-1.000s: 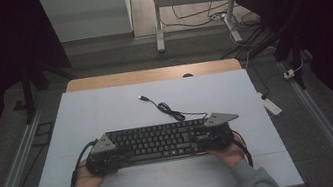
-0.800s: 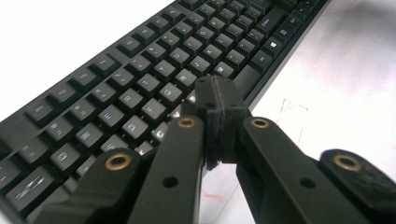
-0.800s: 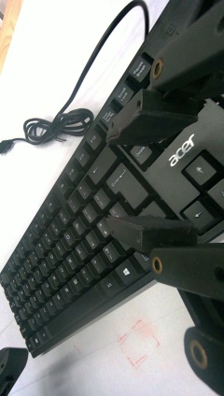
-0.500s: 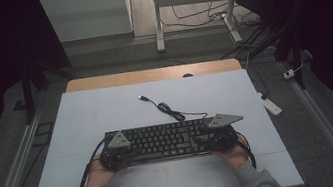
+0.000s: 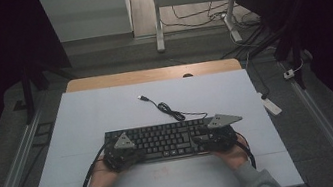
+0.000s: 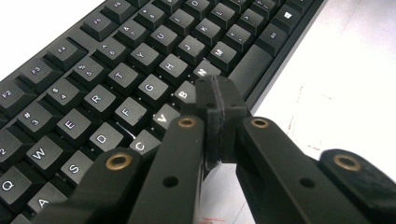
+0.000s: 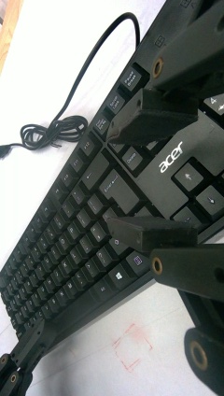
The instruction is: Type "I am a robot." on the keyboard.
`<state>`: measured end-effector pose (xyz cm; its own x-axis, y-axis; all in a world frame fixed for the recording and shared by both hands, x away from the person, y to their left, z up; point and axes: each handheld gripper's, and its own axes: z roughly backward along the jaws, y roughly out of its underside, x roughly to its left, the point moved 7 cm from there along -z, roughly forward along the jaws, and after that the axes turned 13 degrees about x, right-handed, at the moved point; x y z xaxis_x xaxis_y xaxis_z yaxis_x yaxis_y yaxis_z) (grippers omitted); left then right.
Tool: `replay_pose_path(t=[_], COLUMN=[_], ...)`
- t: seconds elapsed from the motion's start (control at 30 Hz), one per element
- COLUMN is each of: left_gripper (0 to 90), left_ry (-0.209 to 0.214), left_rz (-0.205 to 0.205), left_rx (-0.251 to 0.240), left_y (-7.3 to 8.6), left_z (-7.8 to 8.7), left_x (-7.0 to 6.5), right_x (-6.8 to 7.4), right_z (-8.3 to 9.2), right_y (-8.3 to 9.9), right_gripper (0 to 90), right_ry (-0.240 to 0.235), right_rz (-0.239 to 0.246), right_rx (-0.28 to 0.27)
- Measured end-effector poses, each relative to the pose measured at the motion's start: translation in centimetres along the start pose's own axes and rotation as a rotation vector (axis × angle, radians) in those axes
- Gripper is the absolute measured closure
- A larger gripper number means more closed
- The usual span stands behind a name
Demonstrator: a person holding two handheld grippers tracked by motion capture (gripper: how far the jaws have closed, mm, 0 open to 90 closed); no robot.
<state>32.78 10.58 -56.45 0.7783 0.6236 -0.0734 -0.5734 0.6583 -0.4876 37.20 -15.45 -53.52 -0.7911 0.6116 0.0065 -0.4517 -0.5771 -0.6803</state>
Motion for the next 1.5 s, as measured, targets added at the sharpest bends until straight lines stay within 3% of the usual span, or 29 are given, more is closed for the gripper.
replay_pose_path(t=[0.43,0.57,0.67,0.8,0.87,1.03,1.3,1.5], left_gripper=[88.9,89.0,89.0,88.1,84.4,70.1,47.4,38.4], left_ry=[-0.005,-0.012,-0.003,0.015,0.029,0.044,0.032,0.014], left_rz=[0.003,0.002,0.007,0.035,0.047,0.078,0.127,0.155], left_rx=[0.037,0.026,-0.002,-0.086,-0.126,-0.164,-0.196,-0.205], left_y=[0.4,0.3,0.1,-0.5,-0.7,-0.6,-0.6,-0.5], left_z=[-0.8,-0.8,-0.4,1.1,1.9,2.9,3.8,4.3], left_x=[0.0,0.0,-0.1,-0.2,-0.2,0.2,0.8,1.3], right_x=[-0.2,-0.3,-0.2,-0.2,-0.2,-0.2,-0.3,-0.2], right_z=[-0.1,-0.1,-0.1,0.0,0.0,-0.1,-0.1,-0.1], right_y=[0.1,0.2,0.2,0.1,0.2,0.2,0.2,0.2], right_gripper=[51.9,51.8,51.8,51.8,51.7,51.7,51.7,51.6], right_ry=[0.004,0.009,0.007,0.013,0.013,0.009,0.012,0.010], right_rz=[-0.002,-0.005,-0.005,-0.006,-0.006,-0.004,-0.005,-0.001], right_rx=[0.008,0.010,0.011,0.007,0.011,0.010,0.009,0.010])
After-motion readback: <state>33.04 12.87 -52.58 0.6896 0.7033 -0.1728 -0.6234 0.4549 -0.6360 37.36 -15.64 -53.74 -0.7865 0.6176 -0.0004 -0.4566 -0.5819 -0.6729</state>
